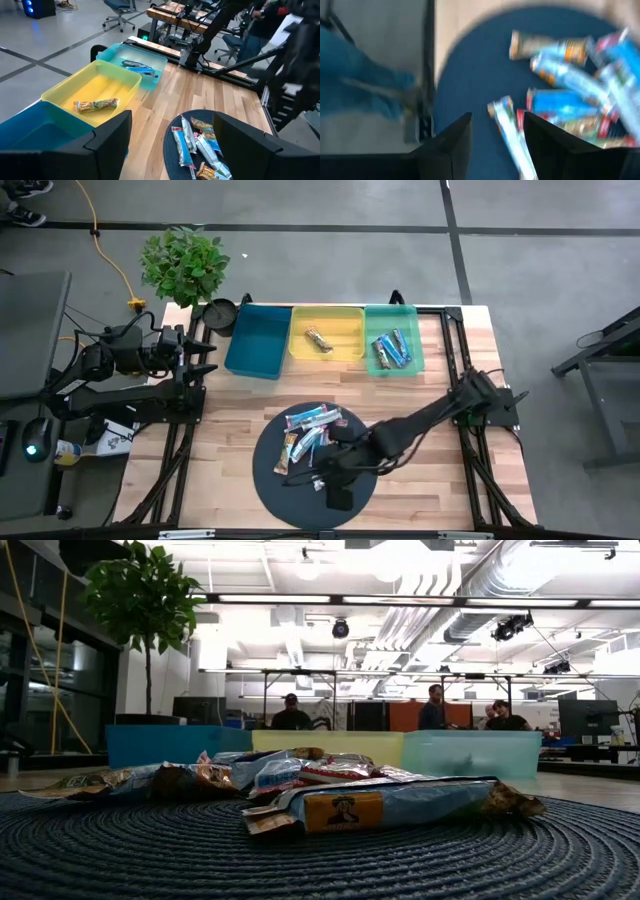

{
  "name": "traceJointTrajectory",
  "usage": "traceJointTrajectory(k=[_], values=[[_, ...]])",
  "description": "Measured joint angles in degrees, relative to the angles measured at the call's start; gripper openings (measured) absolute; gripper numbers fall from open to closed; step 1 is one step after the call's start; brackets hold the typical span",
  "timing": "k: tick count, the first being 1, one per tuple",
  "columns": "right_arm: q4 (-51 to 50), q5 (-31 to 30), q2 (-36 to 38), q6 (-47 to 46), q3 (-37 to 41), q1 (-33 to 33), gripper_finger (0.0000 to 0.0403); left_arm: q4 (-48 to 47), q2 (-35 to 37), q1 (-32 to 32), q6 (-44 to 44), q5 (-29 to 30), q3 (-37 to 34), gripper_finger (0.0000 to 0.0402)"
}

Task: Pick and place Granola Bars by type
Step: Put the yellow granola bar into the yellow bin

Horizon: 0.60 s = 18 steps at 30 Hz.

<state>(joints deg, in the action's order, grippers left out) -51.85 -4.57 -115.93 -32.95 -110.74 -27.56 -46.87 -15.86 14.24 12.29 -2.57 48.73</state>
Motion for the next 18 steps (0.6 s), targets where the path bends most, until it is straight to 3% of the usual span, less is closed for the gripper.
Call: traceJointTrajectory(k=[18], values=[[-4.9,11.2,-9.5,3.6,0.0,1.3,0.0161,0.0,0.0,0.0,0.0,0.0,0.0,0.0273]])
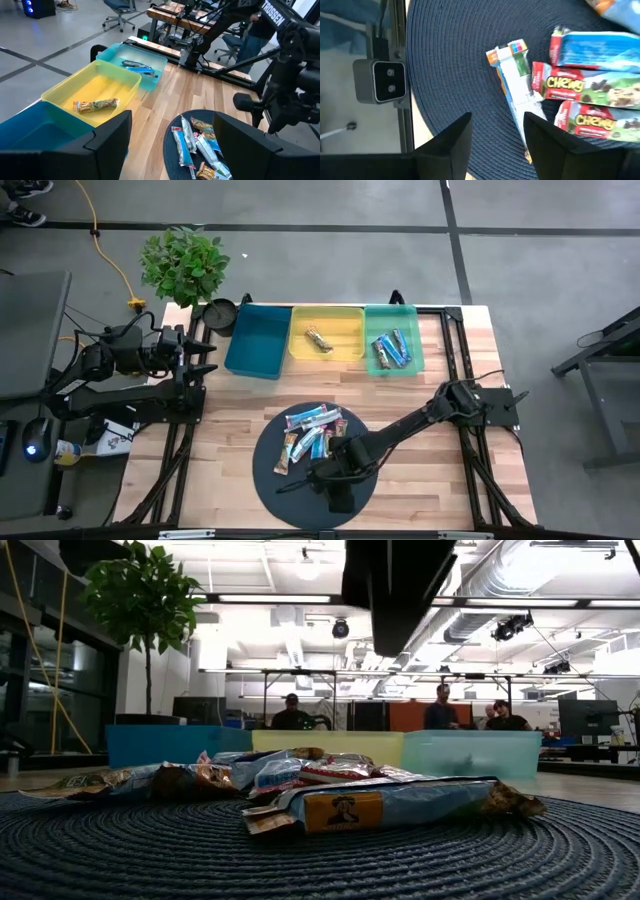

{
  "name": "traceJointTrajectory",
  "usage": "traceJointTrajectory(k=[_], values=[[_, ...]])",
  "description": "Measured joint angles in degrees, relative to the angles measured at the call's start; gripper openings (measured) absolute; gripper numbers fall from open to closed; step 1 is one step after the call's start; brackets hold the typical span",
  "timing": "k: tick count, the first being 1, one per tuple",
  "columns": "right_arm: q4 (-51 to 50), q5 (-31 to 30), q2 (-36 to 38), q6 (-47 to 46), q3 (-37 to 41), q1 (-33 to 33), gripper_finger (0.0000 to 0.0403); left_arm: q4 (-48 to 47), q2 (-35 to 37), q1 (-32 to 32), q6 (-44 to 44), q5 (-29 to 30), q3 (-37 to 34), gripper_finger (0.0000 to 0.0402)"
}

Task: Pick and place Granola Bars by type
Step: Put the yellow granola bar into the yellow bin

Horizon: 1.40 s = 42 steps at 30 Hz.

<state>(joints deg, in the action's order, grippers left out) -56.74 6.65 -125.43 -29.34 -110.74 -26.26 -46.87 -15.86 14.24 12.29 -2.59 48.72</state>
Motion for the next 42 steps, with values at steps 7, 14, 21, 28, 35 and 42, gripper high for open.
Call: traceJointTrajectory(k=[7,14,21,28,35,42], values=[[1.8,2.9,-2.8,1.4,0.0,0.8,0.0188,0.0,0.0,0.0,0.0,0.0,0.0,0.0273],[1.2,-0.6,-3.6,4.0,0.0,1.6,0.023,0.0,0.0,0.0,0.0,0.0,0.0,0.0273],[0.8,-7.8,-3.8,11.3,0.0,0.7,0.0232,0.0,0.0,0.0,0.0,0.0,0.0,0.0273],[-1.0,-10.8,-4.1,13.4,1.6,-1.6,0.0232,0.0,0.0,0.0,0.0,0.0,0.0,0.0273],[0.0,-9.6,-4.2,10.8,8.2,-2.6,0.0232,0.0,0.0,0.0,-0.4,0.0,0.0,0.0273],[3.7,-9.5,-4.1,9.9,10.3,-2.6,0.0232,0.0,0.0,0.0,-0.4,0.0,0.0,0.0273]])
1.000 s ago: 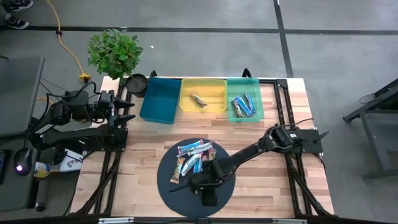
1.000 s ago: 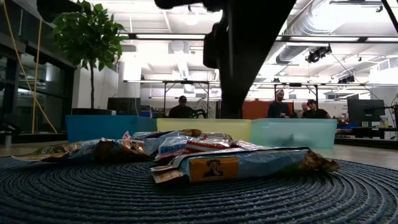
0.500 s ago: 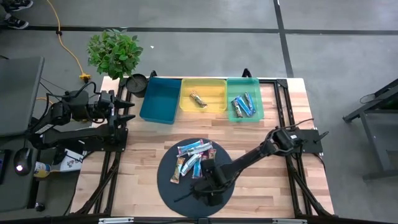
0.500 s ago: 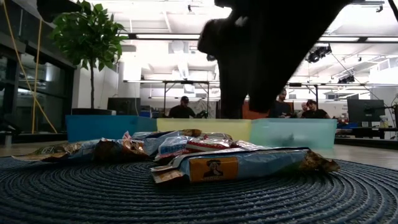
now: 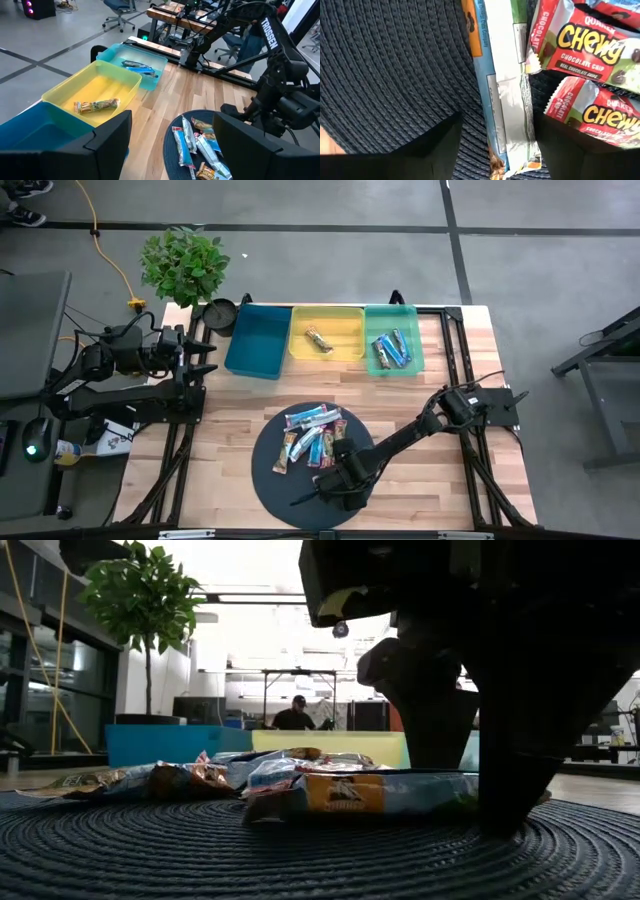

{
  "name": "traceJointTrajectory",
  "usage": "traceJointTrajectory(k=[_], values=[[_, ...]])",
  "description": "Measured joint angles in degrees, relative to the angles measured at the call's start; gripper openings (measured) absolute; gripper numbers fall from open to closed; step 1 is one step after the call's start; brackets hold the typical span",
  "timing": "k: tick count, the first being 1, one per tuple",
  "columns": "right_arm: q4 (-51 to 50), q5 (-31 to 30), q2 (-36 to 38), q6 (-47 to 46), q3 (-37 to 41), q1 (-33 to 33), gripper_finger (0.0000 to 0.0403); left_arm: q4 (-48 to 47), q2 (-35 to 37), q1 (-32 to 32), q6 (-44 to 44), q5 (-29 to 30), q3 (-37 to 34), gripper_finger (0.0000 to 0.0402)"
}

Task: Pick and place Granola Bars by type
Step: Put the yellow granola bar into the yellow bin

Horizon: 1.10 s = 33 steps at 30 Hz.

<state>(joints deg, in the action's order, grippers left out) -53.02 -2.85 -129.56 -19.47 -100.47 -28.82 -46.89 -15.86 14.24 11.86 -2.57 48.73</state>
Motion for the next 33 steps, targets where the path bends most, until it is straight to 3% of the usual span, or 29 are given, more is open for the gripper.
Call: traceJointTrajectory(k=[11,33], values=[[1.3,-1.4,0.0,-2.8,0.1,0.0,0.0227,0.0,0.0,0.0,0.0,0.0,0.0,0.0273],[2.8,1.0,0.0,-4.8,0.1,0.0,0.0132,0.0,0.0,0.0,0.0,0.2,0.0,0.0273]])
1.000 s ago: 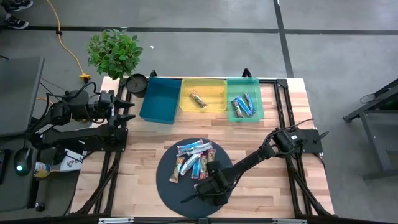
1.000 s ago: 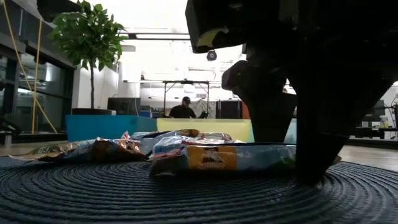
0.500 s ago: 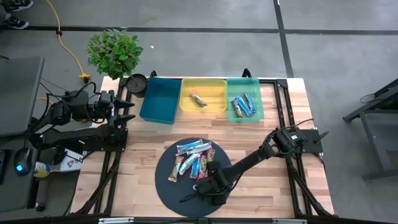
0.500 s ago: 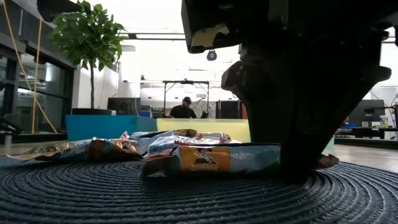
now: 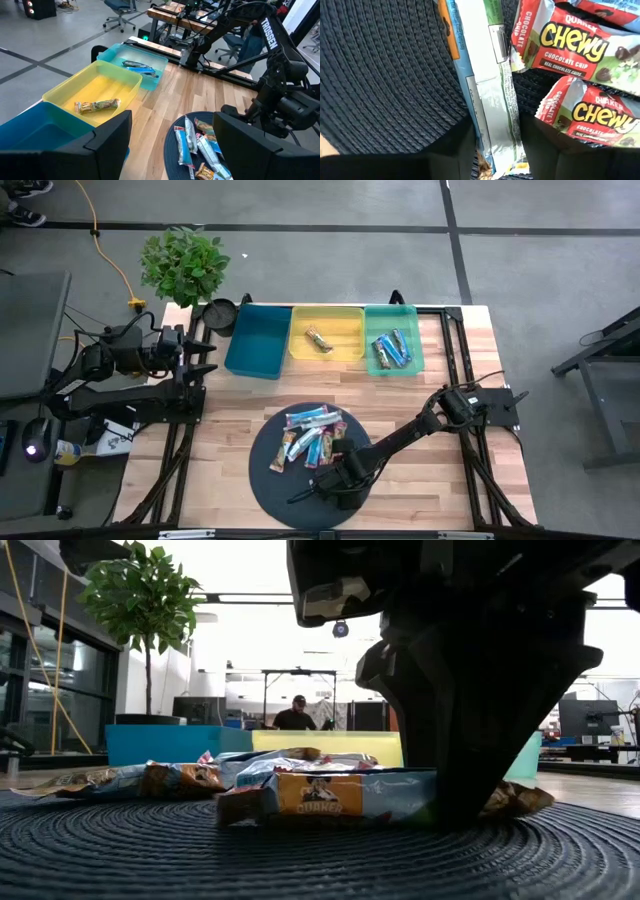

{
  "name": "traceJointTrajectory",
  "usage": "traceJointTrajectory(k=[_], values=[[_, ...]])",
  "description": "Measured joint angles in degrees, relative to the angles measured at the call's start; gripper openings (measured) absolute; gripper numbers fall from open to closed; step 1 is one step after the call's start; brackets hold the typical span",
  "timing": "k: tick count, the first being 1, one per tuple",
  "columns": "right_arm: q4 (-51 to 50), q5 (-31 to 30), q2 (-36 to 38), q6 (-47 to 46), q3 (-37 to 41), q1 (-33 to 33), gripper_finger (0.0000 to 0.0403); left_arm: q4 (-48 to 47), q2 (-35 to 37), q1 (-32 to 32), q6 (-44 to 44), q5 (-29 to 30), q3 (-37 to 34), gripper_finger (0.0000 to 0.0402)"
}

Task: Pick and place Granola Bars by type
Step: Put the yellow granola bar into the yellow bin

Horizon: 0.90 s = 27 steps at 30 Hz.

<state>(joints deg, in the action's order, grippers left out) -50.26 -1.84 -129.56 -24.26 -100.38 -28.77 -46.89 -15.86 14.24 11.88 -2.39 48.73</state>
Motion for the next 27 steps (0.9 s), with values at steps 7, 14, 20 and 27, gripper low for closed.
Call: traceJointTrajectory(k=[7,14,20,27], values=[[1.7,4.0,0.3,-1.5,0.0,0.3,0.0121,0.0,0.0,0.0,0.0,0.0,0.0,0.0273],[4.7,7.1,3.3,-1.8,0.0,1.0,0.0117,0.0,0.0,0.0,0.0,0.0,0.0,0.0273],[6.0,7.9,5.2,-2.8,0.0,2.2,0.0117,0.0,0.0,0.0,0.0,0.0,0.0,0.0273],[13.9,17.1,6.8,-5.4,0.0,4.2,0.0117,0.0,0.0,0.0,0.0,0.0,0.0,0.0273]])
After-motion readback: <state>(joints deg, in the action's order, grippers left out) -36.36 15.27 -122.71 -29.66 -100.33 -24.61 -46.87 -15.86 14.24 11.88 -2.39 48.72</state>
